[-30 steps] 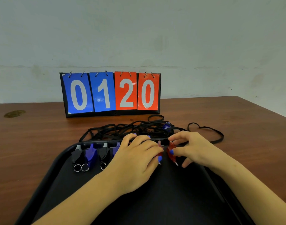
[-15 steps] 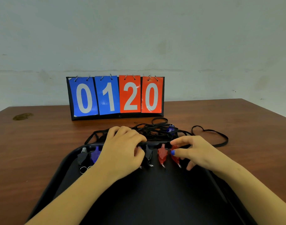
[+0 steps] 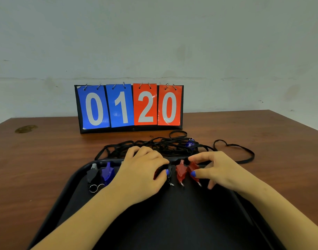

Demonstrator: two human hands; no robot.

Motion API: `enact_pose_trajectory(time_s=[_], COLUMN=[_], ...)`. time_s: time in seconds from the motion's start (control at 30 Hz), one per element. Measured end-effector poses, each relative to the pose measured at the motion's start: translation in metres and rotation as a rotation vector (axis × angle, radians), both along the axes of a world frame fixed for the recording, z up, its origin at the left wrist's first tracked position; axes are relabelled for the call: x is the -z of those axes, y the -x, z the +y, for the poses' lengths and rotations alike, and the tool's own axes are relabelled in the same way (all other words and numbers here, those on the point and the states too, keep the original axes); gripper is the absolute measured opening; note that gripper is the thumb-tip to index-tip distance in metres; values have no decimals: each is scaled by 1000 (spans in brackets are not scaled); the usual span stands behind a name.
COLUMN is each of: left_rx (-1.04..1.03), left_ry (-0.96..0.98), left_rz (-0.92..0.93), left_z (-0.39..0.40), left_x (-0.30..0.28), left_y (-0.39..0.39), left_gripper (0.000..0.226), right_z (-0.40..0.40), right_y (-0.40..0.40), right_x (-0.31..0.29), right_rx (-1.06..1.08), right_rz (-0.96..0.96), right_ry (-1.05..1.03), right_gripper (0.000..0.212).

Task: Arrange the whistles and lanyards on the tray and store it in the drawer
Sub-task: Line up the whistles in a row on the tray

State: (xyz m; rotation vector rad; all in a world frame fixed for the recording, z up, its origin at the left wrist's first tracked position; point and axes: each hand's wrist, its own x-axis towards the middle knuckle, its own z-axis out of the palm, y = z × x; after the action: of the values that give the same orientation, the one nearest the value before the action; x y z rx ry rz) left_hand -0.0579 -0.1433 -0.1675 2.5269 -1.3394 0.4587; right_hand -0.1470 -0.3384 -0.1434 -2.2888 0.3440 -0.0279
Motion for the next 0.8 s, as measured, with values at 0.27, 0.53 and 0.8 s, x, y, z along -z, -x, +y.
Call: enact_pose_trajectory(time_s=[0.27,0.53,0.8], left_rx=[-11,-8,23], left_ry=[17,78,27], left_rz=[19,-13,-57], left_z=[-1,0,-1], left_x=[-2,-2,3], left_y=[4,5,4], left_gripper=[65,54,46], right_z=[10,14,12], right_y=[2,1,2], right_x=[6,7,6], right_rx=[-50,-40,-69], right_rz=[-49,-24,-56], right_ry=[198,264,278], right_gripper=[46,47,25])
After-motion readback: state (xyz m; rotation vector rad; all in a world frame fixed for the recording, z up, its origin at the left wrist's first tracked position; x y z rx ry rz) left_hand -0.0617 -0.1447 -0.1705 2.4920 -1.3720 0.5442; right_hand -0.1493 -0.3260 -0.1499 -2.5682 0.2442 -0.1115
